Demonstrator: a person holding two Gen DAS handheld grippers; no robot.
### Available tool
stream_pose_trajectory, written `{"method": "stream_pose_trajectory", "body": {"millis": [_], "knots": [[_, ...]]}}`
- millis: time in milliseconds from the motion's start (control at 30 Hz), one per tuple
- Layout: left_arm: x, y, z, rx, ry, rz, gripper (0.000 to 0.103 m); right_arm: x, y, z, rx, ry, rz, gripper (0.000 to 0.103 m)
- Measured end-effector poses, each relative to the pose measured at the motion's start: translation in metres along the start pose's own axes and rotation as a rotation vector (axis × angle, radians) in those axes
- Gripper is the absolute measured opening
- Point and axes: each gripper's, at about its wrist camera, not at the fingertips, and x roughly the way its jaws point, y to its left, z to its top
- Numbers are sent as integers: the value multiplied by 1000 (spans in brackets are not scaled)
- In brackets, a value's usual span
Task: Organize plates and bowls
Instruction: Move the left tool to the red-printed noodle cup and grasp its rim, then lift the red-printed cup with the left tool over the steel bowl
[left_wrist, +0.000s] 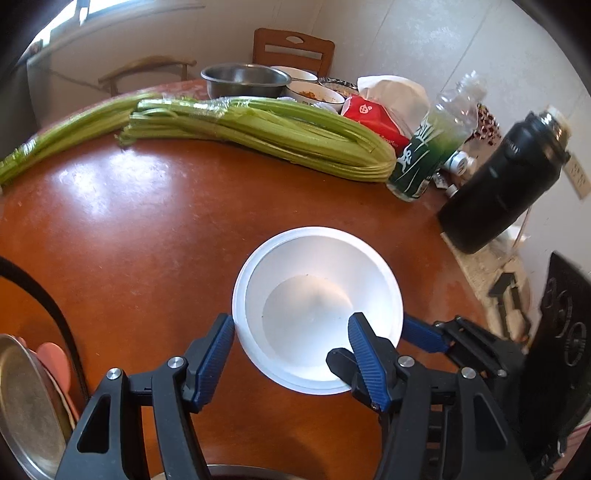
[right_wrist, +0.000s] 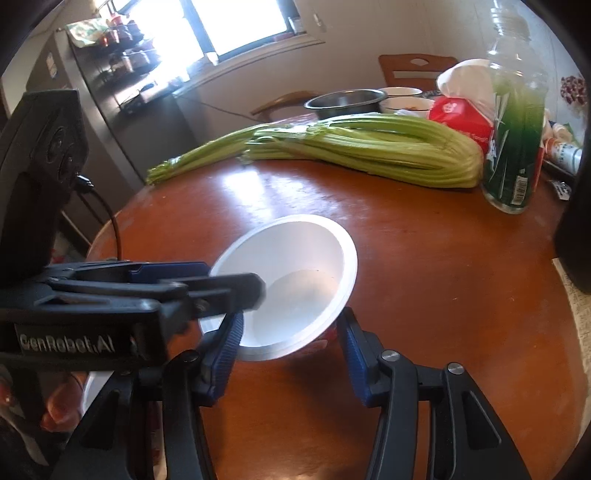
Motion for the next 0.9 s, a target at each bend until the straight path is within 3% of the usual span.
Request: {"method": "stream_pose_trajectory", "body": {"millis": [267,433,900], "knots": [[3,19,-1,-74,12,-23,63,7,-6,-3,29,15,-13,56],[5,12,-2,-55,27,-59,64,4,6,-3,-1,10,-1,56],[-42,11,-11,-39,-69,-56,64,-23,30,2,-44,-44,-5,56]]}}
